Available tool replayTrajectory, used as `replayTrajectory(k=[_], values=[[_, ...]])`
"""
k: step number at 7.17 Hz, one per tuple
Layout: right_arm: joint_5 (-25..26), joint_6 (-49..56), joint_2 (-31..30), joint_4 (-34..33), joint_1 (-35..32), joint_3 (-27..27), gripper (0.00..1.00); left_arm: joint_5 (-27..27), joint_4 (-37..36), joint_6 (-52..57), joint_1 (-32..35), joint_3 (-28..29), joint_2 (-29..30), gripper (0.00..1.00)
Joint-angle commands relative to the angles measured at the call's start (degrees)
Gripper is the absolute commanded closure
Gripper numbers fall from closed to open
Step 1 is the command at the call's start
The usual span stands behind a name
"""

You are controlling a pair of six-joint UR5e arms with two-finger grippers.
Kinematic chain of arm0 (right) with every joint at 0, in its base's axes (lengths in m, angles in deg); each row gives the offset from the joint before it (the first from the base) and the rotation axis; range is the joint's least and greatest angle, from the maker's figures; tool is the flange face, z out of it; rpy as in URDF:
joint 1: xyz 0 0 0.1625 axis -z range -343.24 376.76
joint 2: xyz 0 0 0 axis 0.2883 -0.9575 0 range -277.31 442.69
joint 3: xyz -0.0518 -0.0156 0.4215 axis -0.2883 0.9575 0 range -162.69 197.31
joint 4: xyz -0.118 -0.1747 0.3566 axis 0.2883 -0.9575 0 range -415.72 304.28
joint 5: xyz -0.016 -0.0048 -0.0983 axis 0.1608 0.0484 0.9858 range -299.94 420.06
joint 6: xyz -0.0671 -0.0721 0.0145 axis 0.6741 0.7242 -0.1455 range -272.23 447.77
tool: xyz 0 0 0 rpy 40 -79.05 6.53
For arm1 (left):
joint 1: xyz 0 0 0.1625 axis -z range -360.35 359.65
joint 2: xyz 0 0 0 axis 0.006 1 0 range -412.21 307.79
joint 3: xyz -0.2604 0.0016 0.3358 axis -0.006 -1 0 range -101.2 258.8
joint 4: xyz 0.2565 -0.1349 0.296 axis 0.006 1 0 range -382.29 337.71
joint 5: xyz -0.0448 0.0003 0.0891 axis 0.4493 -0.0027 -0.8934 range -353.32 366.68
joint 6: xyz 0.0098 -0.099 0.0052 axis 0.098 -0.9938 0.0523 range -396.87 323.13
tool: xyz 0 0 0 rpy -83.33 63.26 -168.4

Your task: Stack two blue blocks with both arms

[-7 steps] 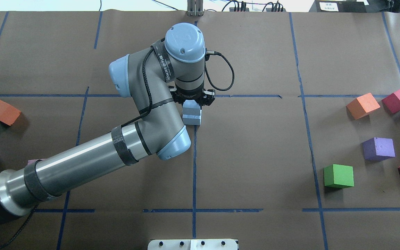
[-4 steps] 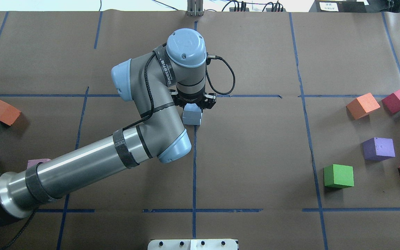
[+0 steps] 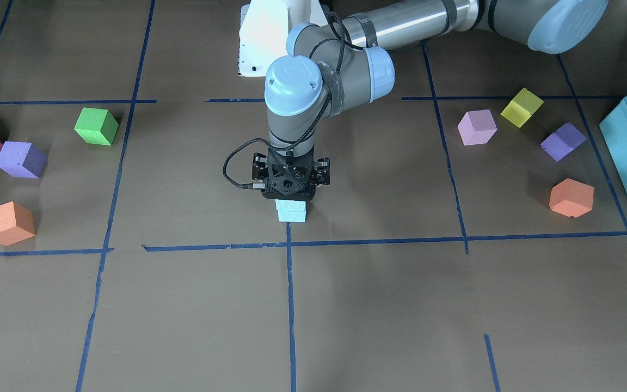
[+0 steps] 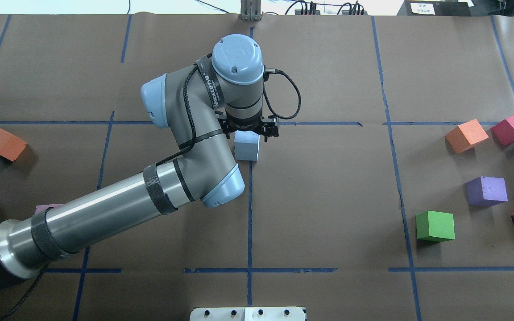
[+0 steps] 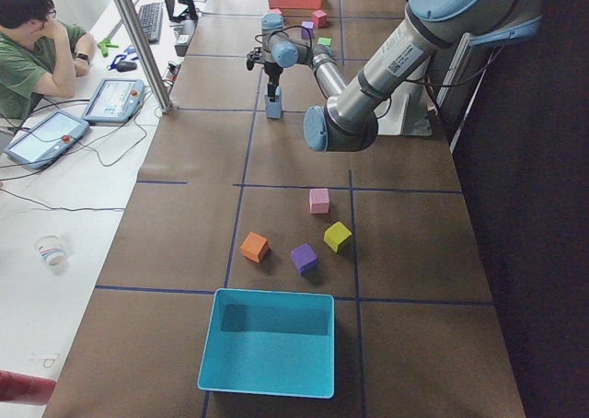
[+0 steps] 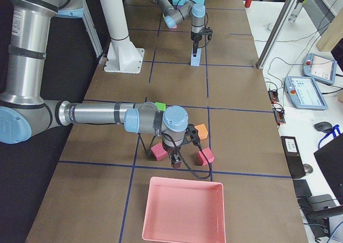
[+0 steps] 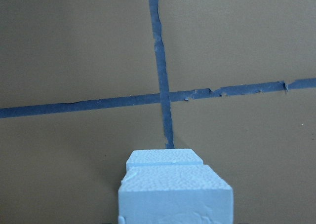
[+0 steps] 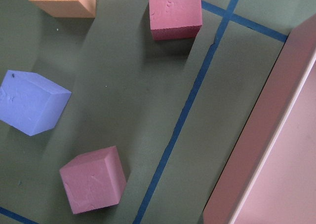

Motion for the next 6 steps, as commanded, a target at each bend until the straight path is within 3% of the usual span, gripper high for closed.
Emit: replayTrajectory(k=[1,2,3,5,6], values=[[0.0,0.0,0.0,0.0,0.0,0.0,0.0,5.4,-2.0,0.0,4.3,-4.2,-0.2,0.0],[0.0,-0.1,0.0,0.0,0.0,0.1,0.0,7.3,-4.4,0.6,5.9,-9.4,-3.3,0.0],[0.0,-0.1,0.0,0.0,0.0,0.3,0.01,7.3,-4.4,1.5,6.9,-16.7,-10.3,0.0],[0.0,-0.7,-0.1,-0.2,-0.1,1.0,0.02,9.9,-6.2,18.3,14.4,-28.6,-25.8,0.0],[-0.1,-5.4,-0.1,-0.2,-0.1,1.3,0.01,13.2,-6.3,30.0,20.8,-31.0,-33.2,0.0]])
